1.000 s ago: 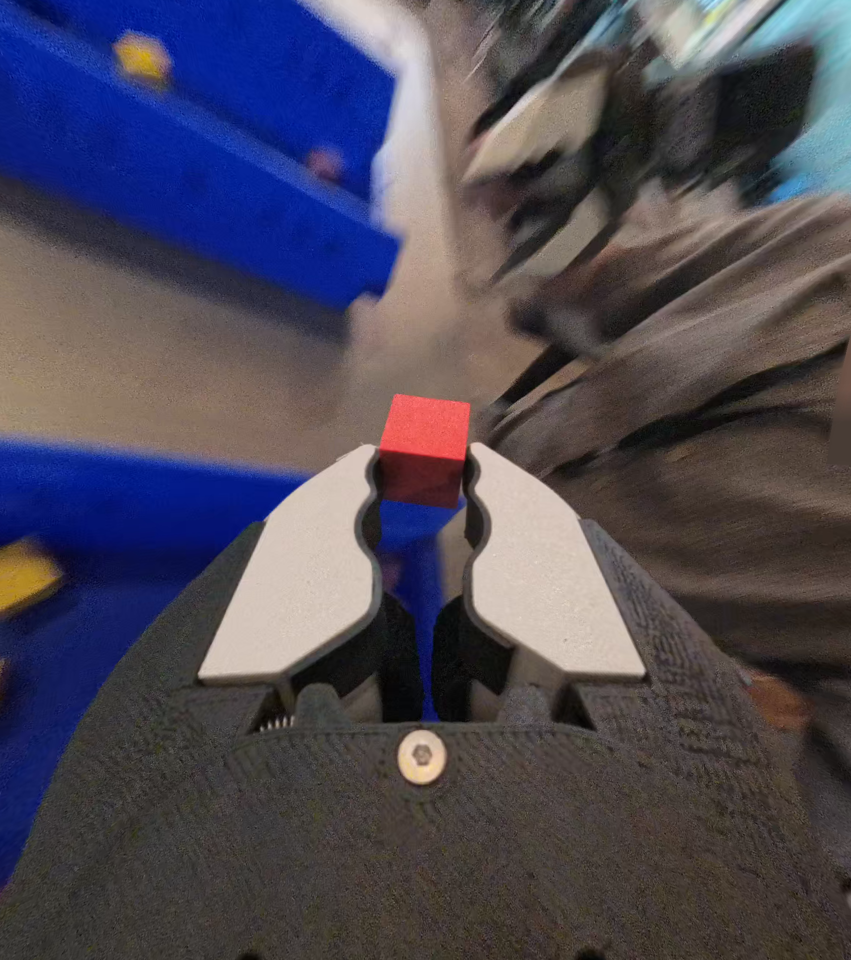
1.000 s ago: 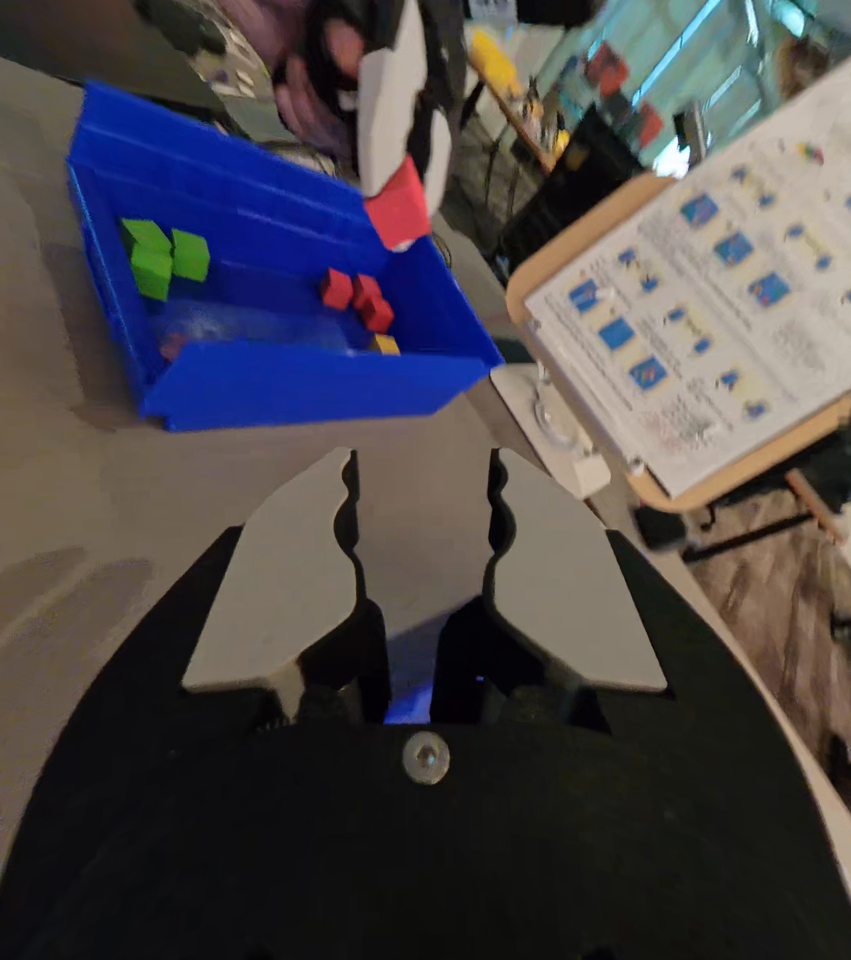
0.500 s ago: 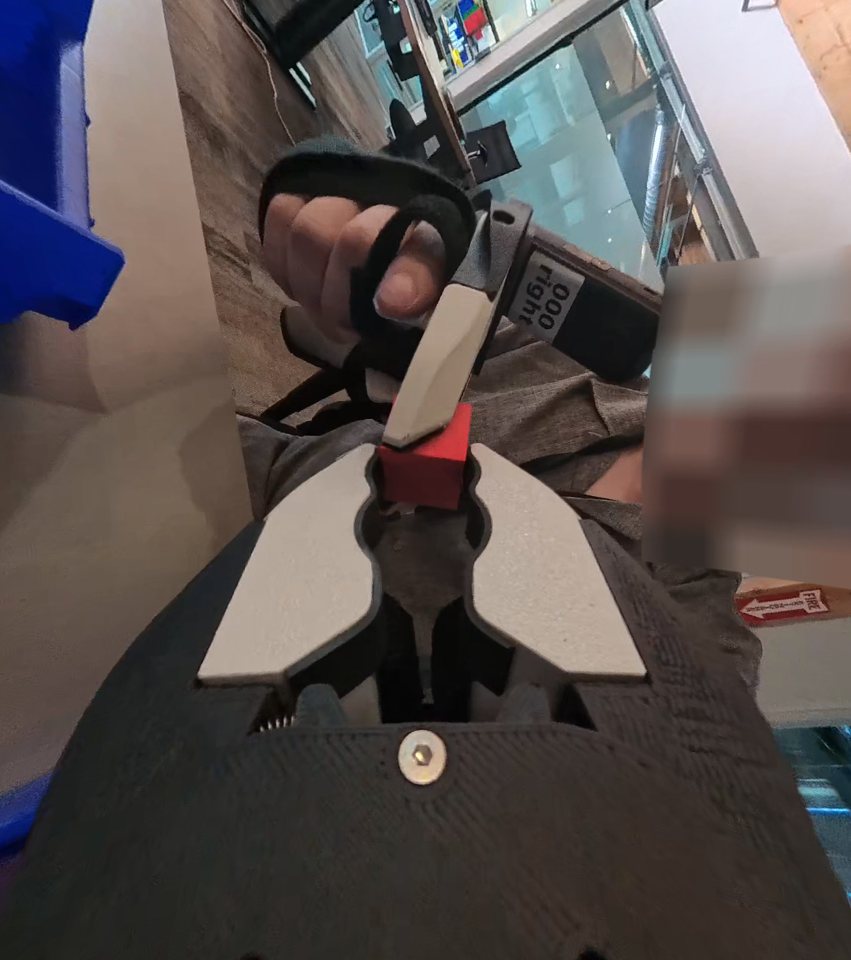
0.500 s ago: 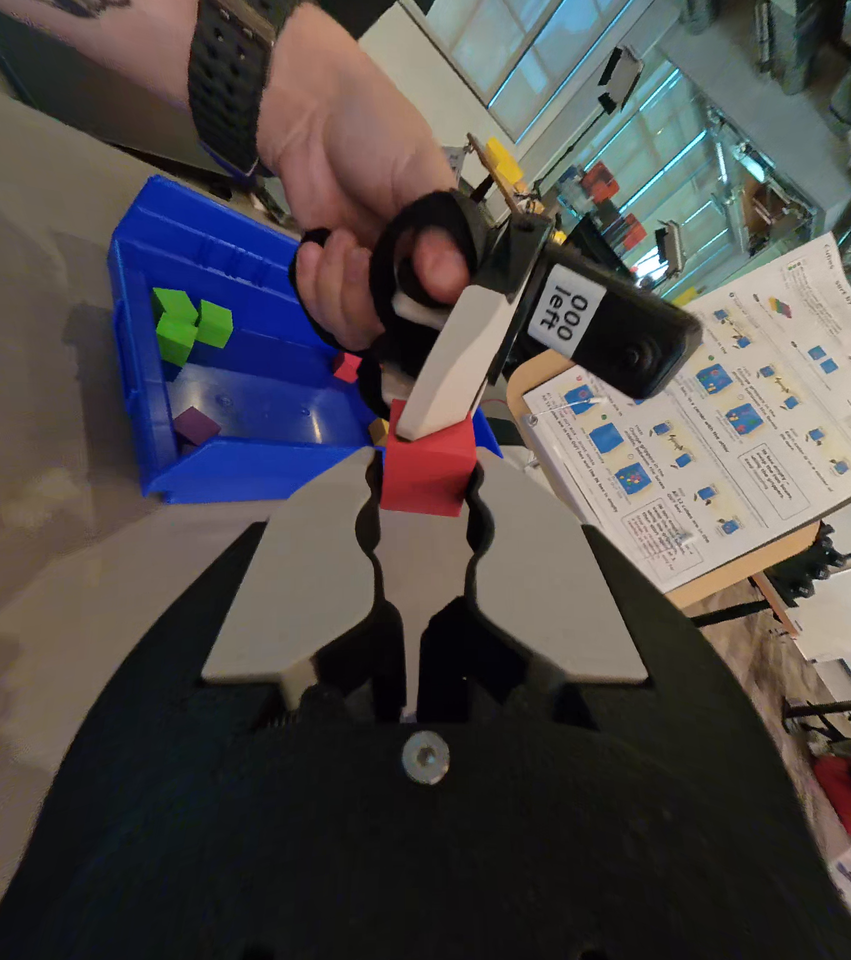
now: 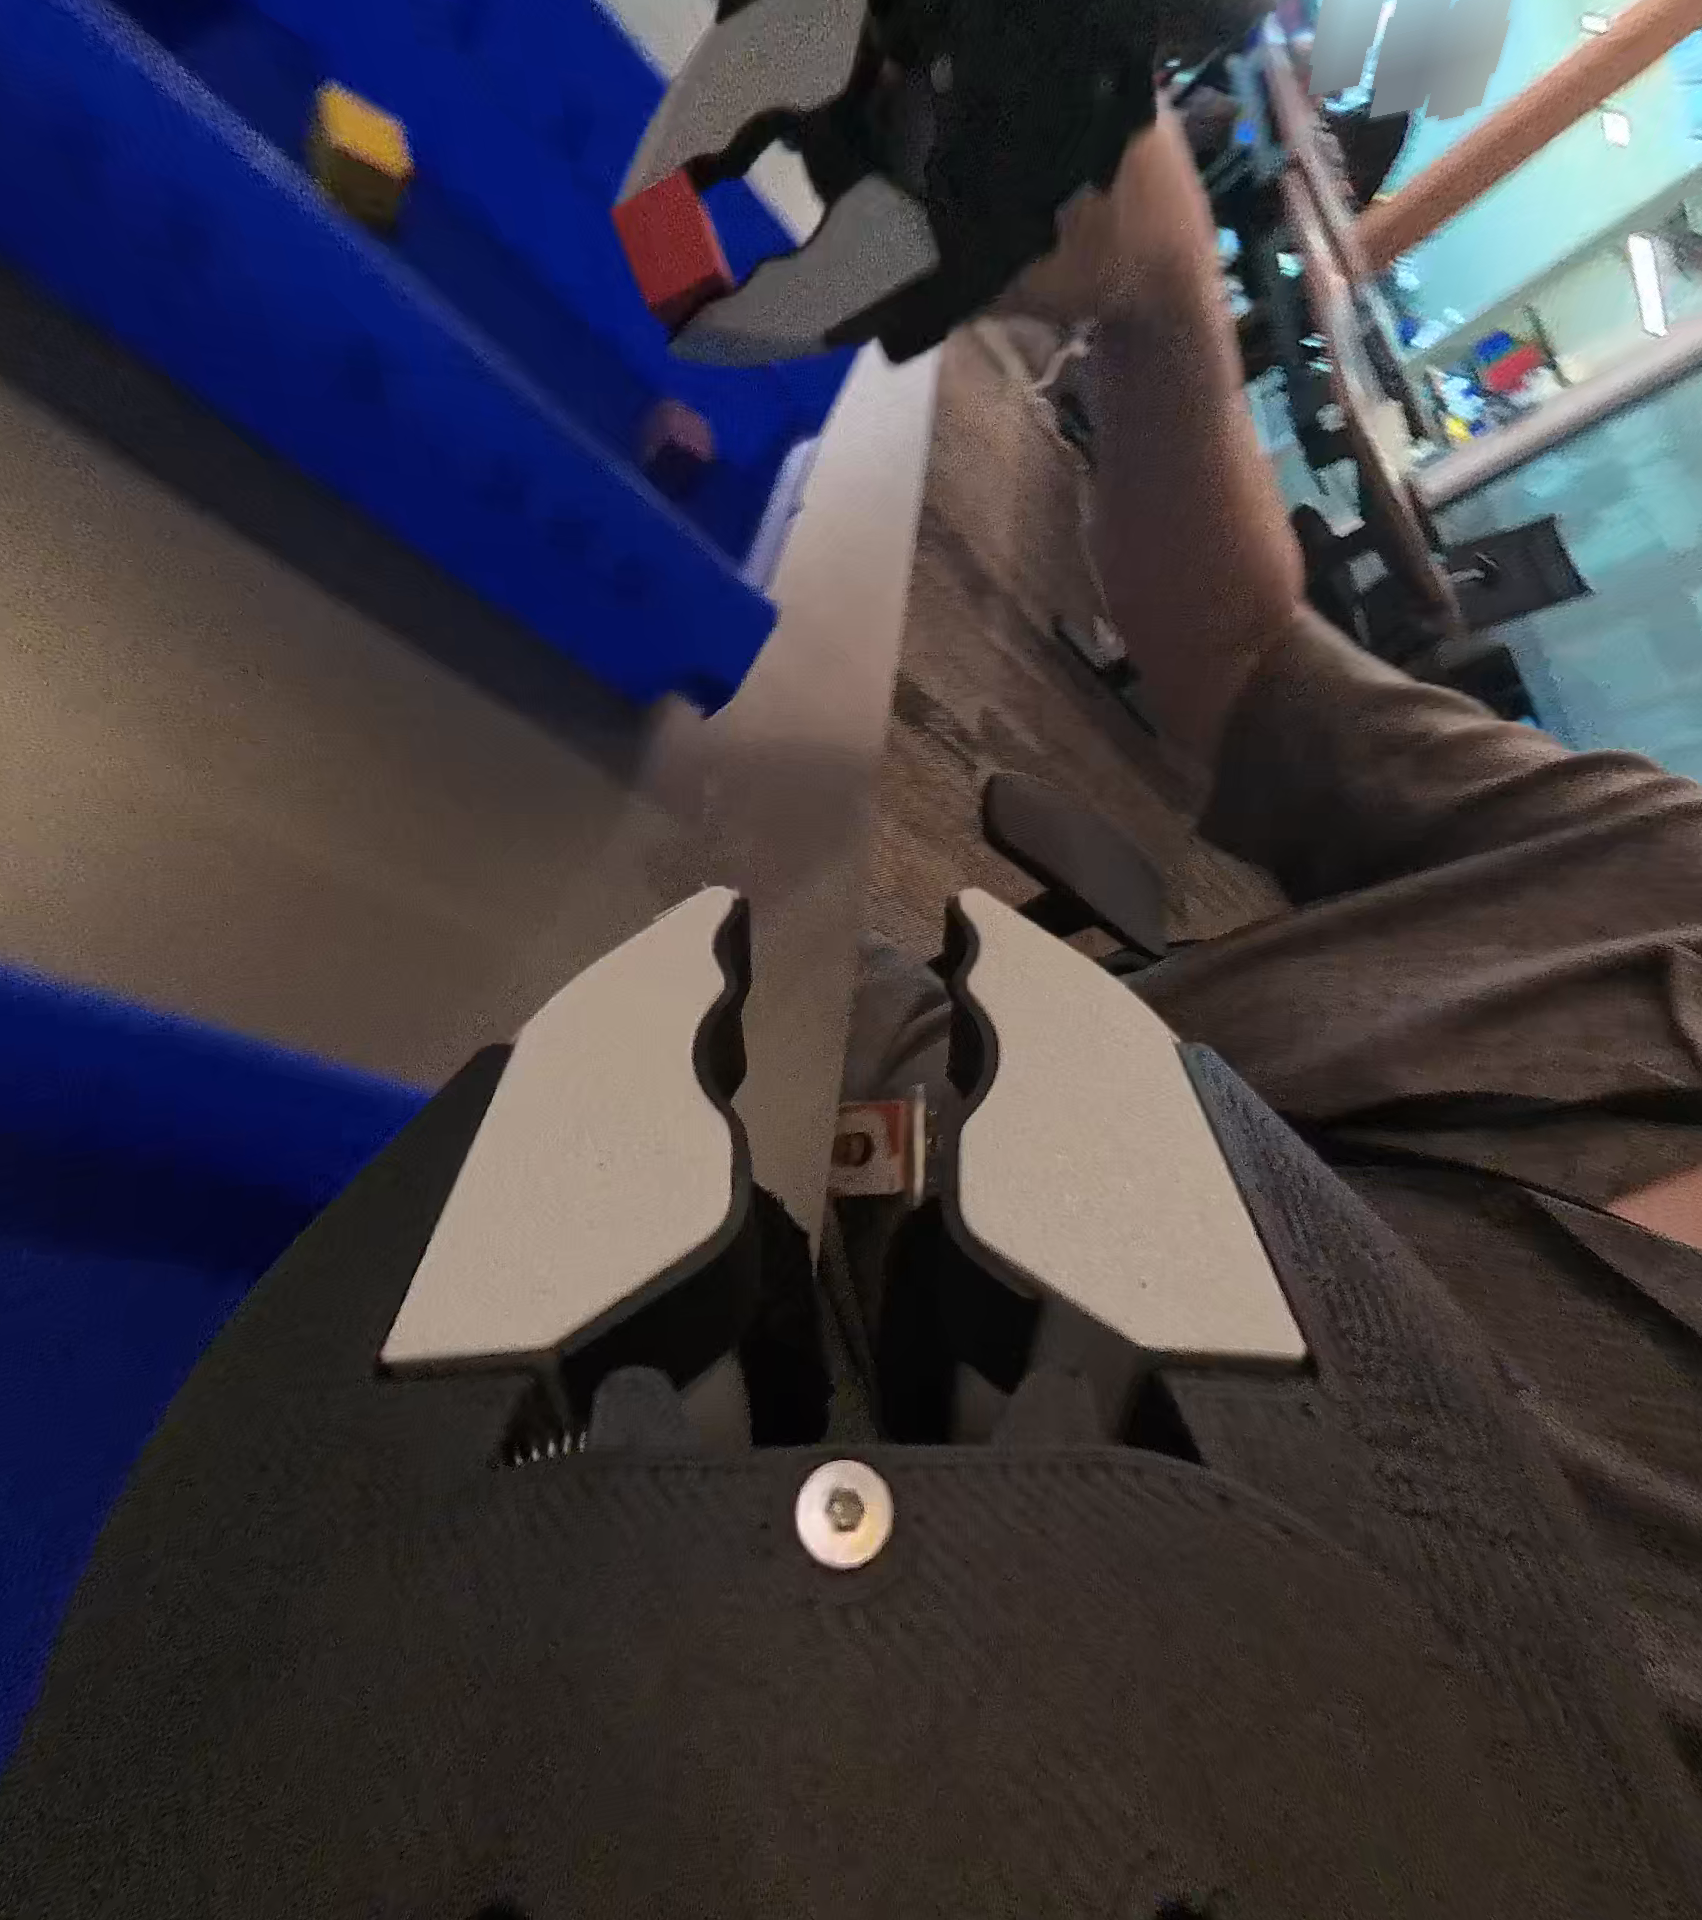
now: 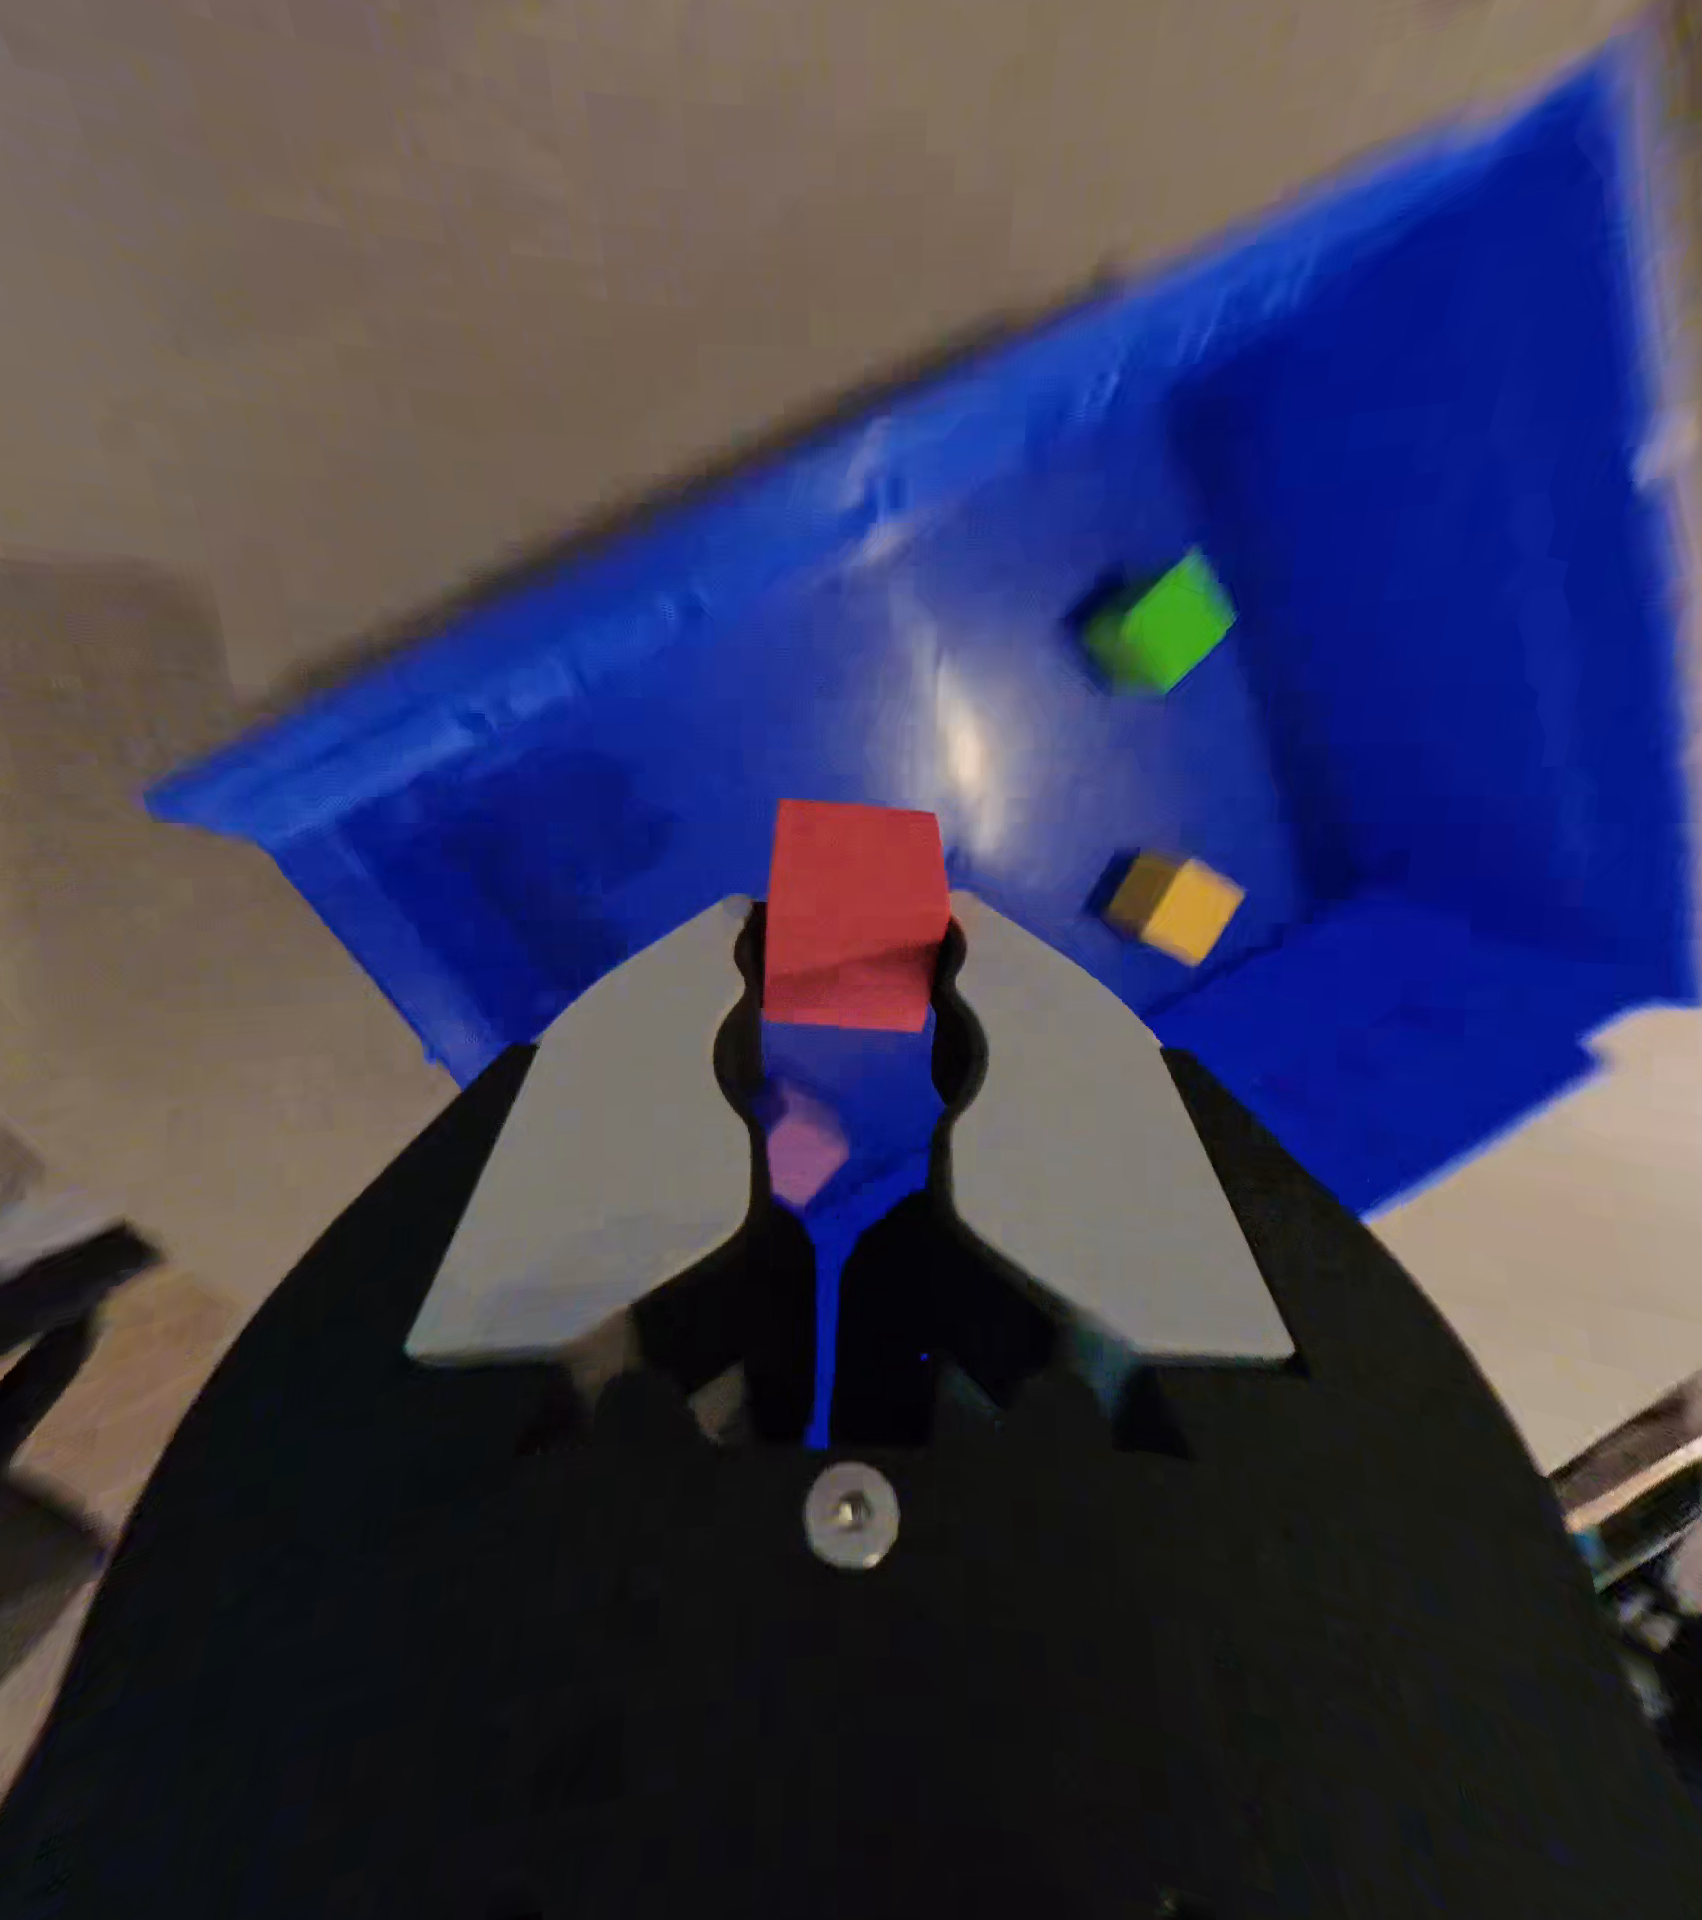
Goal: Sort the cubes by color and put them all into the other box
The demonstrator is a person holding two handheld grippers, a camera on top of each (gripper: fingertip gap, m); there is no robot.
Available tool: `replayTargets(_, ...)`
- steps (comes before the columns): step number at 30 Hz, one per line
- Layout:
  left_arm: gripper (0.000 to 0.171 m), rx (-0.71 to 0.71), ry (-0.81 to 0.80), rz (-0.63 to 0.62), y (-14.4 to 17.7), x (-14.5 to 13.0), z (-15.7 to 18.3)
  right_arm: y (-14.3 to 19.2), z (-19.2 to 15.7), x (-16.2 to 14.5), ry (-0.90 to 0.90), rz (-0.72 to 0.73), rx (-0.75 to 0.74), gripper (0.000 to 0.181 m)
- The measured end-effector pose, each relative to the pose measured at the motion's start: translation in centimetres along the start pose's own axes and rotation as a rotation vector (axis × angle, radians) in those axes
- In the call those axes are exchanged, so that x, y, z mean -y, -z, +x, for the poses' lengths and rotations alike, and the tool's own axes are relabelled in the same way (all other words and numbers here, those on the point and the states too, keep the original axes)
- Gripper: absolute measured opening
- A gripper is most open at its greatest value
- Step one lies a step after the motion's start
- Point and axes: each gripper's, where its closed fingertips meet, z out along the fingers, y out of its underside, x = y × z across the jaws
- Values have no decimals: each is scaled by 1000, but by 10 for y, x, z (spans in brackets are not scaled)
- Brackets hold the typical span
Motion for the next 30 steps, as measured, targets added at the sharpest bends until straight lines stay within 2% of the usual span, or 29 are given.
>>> replayTargets(2,36,57,43,-12,6,-14,-17,-30,5,-26,-30,-165,101,29)
replayTargets(4,36,97,78,-12,13,-26,-30,-55,10,-43,-42,-278,137,30)
replayTargets(8,37,122,132,8,29,-39,-43,-83,17,-46,-81,-315,174,30)
replayTargets(13,40,149,156,10,42,-44,-50,-99,24,-59,-138,-405,194,31)
replayTargets(14,43,167,157,8,44,-44,-53,-99,25,-58,-144,-397,193,33)
replayTargets(15,45,189,157,3,47,-45,-56,-98,28,-56,-154,-387,181,45)
replayTargets(17,47,237,149,-19,50,-49,-65,-92,29,-54,-173,-382,171,56)
replayTargets(21,53,333,119,-109,51,-66,-78,-64,30,-43,-165,-293,109,55)
replayTargets(24,56,390,56,-171,44,-80,-78,-31,28,-25,-139,-134,5,52)
replayTargets(30,56,628,-211,-139,44,-85,-74,21,-13,5,-58,169,-157,47)
